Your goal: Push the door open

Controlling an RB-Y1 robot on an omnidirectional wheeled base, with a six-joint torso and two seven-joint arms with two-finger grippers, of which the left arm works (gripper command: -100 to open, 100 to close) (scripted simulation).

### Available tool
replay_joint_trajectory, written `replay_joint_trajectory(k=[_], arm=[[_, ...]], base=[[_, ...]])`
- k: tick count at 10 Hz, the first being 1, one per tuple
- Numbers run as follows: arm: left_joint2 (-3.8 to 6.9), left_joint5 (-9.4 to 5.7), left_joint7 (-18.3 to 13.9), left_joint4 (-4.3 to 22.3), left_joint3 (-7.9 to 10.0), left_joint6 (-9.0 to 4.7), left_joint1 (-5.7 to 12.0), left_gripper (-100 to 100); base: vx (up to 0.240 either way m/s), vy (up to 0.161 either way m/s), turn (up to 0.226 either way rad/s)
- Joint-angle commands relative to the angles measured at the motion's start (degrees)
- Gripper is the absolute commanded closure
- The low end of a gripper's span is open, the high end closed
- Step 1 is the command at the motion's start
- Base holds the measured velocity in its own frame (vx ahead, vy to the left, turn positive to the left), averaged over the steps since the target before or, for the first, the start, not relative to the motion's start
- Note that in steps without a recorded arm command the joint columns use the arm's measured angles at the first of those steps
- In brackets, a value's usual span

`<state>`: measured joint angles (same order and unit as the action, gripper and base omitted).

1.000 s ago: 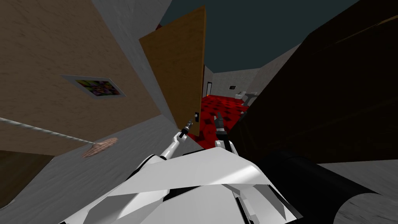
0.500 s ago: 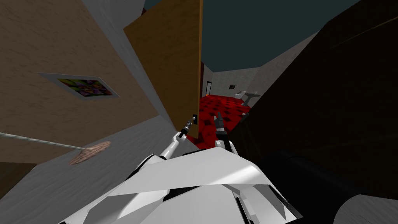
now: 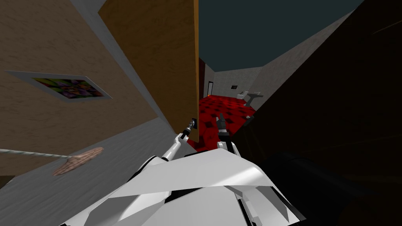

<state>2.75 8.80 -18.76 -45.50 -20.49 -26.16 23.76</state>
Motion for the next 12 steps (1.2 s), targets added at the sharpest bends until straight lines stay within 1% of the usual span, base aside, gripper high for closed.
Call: replay_joint_trajectory(k=[1, 6, 7, 9, 11, 12], arm=[[0.04, 0.00, -0.03, 0.02, -0.01, -0.01, -0.02, 100], [0.04, 0.00, -0.03, 0.02, -0.01, -0.01, -0.02, 100], [0.31, -0.09, 0.24, 0.20, 0.47, 0.13, -0.14, 100], [0.47, -0.20, 0.42, 0.24, 0.90, 0.16, -0.14, 100], [0.78, -0.43, 0.81, 0.33, 1.80, 0.22, -0.15, 100], [1.00, -0.62, 1.13, 0.41, 2.56, 0.27, -0.15, 100]], base=[[-0.011, 0.006, 0.003], [-0.015, 0.010, -0.001], [0.056, -0.062, 0.019], [0.090, -0.115, 0.039], [0.118, -0.151, 0.041], [0.160, -0.153, 0.038]])
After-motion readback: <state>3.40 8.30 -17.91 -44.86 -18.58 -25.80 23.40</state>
